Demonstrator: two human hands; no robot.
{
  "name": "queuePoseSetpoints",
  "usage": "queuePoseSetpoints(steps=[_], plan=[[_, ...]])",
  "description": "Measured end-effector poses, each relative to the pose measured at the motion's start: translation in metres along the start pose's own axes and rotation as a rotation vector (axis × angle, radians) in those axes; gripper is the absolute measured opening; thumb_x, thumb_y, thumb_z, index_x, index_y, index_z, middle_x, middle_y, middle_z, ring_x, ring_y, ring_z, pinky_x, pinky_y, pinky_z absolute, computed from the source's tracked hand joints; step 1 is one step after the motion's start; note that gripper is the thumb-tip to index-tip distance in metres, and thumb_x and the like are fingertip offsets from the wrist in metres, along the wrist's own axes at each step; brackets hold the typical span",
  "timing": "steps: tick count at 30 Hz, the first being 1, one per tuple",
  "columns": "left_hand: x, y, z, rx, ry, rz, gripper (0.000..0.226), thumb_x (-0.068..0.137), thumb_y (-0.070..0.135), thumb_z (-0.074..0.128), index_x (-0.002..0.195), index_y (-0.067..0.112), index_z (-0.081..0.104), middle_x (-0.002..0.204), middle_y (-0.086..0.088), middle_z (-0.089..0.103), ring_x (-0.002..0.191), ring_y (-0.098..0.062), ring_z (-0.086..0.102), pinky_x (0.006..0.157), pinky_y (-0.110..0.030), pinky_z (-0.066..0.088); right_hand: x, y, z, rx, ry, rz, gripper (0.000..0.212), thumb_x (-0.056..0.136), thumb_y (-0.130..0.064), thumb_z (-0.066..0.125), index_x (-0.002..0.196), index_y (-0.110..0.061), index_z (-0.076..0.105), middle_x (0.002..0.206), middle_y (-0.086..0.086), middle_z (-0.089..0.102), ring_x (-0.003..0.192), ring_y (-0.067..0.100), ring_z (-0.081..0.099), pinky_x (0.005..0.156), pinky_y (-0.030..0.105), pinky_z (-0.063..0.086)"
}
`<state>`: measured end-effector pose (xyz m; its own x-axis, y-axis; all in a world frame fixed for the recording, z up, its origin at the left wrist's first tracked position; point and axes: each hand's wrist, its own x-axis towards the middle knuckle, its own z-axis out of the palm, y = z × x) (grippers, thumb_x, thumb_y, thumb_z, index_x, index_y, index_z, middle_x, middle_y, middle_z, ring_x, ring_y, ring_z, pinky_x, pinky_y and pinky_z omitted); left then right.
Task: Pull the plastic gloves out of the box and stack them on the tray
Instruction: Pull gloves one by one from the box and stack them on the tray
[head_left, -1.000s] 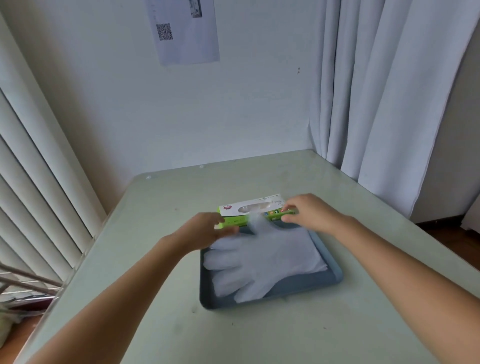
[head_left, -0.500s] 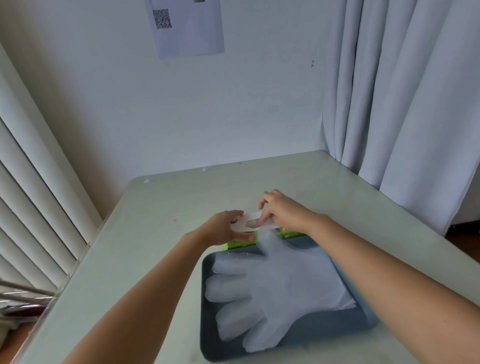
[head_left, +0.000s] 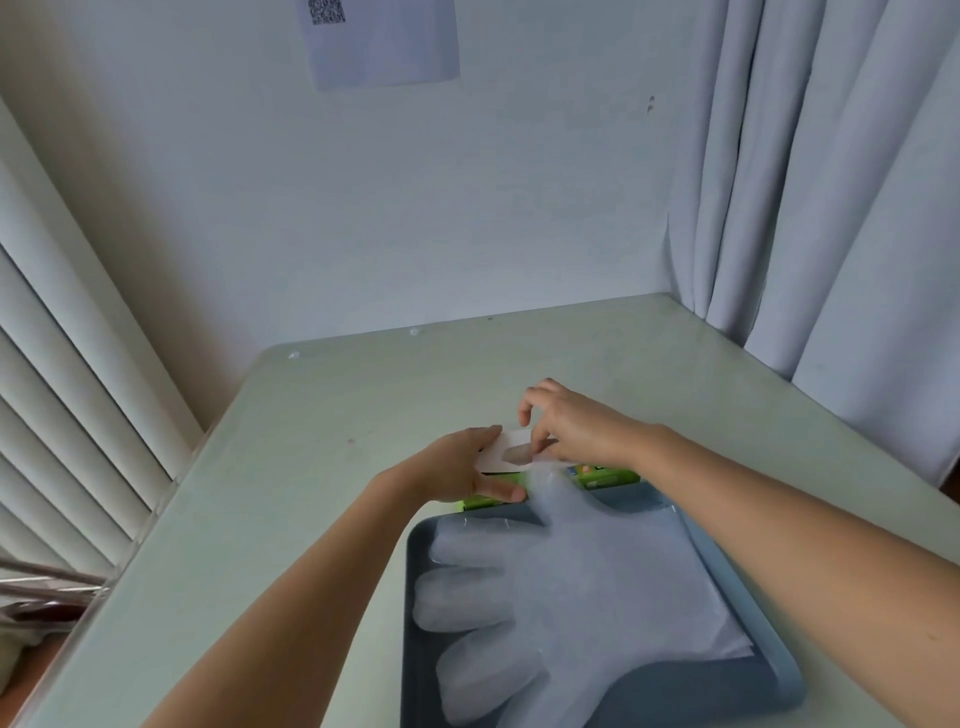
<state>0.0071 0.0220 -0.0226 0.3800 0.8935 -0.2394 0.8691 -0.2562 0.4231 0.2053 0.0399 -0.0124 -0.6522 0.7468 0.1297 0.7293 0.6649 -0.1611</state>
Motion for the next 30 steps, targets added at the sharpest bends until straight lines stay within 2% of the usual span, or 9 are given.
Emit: queuePoseSetpoints(steps=[5,9,12,14,16,18,22,27,30], plan=[[-0.004,0.004,-0.002,0.009,-0.008,0.011,0.091,0.079,0.056,0.066,0.150,0.018,0.023,0.146,0.000,0.037,0.131,-0.022,0.038,0.102,-0.028,0.030,-0.001,-0.001,0.005,-0.111,0.053,-0.049,0.021,0.092,-0.028,0.062,0.086,-0.013,0.075,0.115,-0.006,0.047,0.115,0.013,0.035,0.092,0.021,0.032],[-0.008,0.007,-0.005,0.053,-0.038,0.025,0.094,0.085,0.053,0.061,0.153,0.014,0.007,0.158,-0.001,0.016,0.146,-0.020,0.008,0.114,-0.034,0.015,-0.001,-0.002,0.006,-0.228,0.032,-0.072,0.026,0.097,-0.032,0.055,0.094,-0.014,0.073,0.124,-0.006,0.045,0.124,0.013,0.027,0.096,0.024,0.024],[-0.009,0.008,-0.006,0.063,-0.058,0.022,0.098,0.086,0.053,0.059,0.153,0.012,0.001,0.161,0.002,0.005,0.148,-0.018,-0.006,0.117,-0.036,0.007,-0.001,-0.002,0.007,-0.257,0.007,-0.068,0.024,0.098,-0.027,0.053,0.098,-0.014,0.072,0.127,-0.006,0.043,0.127,0.013,0.025,0.095,0.025,0.020],[-0.010,0.007,-0.005,0.052,-0.051,0.028,0.099,0.085,0.053,0.060,0.153,0.012,0.000,0.161,0.002,0.003,0.147,-0.018,-0.008,0.117,-0.037,0.006,-0.001,-0.001,0.005,-0.168,0.004,-0.024,0.022,0.096,-0.024,0.055,0.093,-0.012,0.073,0.124,-0.008,0.044,0.125,0.011,0.026,0.096,0.023,0.023],[-0.010,0.007,-0.004,0.033,-0.042,0.034,0.099,0.085,0.052,0.061,0.153,0.011,0.001,0.161,0.002,0.004,0.147,-0.018,-0.008,0.117,-0.036,0.006,-0.004,-0.001,-0.001,0.084,-0.003,0.094,0.012,0.092,-0.019,0.061,0.090,-0.011,0.071,0.117,-0.010,0.049,0.122,0.008,0.029,0.098,0.023,0.031],[-0.010,0.006,-0.004,0.026,-0.046,0.030,0.101,0.085,0.053,0.061,0.153,0.012,-0.002,0.161,0.003,-0.001,0.147,-0.018,-0.010,0.117,-0.036,0.004,-0.008,-0.004,-0.006,0.257,0.000,0.162,0.006,0.089,-0.015,0.065,0.090,-0.011,0.069,0.111,-0.010,0.053,0.117,0.005,0.032,0.092,0.020,0.034],[-0.009,0.004,-0.003,0.030,-0.055,0.032,0.099,0.085,0.055,0.059,0.154,0.019,-0.002,0.161,0.005,-0.006,0.147,-0.018,-0.012,0.118,-0.039,0.001,-0.012,-0.005,-0.009,0.242,0.062,0.178,0.016,0.090,-0.019,0.064,0.076,-0.014,0.070,0.115,-0.012,0.045,0.108,0.001,0.032,0.089,0.017,0.029],[-0.010,0.003,-0.002,0.038,-0.055,0.046,0.093,0.086,0.054,0.059,0.154,0.025,0.001,0.161,0.005,-0.006,0.147,-0.021,-0.012,0.118,-0.043,0.002,-0.013,-0.005,-0.007,0.280,0.197,0.220,0.014,0.092,-0.013,0.059,0.078,-0.012,0.061,0.112,-0.007,0.041,0.107,0.007,0.036,0.085,0.013,0.024],[-0.011,0.004,-0.003,0.042,-0.053,0.045,0.093,0.087,0.053,0.058,0.154,0.024,0.001,0.161,0.005,-0.005,0.147,-0.022,-0.011,0.117,-0.043,0.002,-0.012,0.003,-0.009,0.300,0.157,0.295,0.010,0.092,-0.014,0.059,0.083,-0.010,0.061,0.112,-0.001,0.046,0.105,0.012,0.046,0.084,0.015,0.030]])
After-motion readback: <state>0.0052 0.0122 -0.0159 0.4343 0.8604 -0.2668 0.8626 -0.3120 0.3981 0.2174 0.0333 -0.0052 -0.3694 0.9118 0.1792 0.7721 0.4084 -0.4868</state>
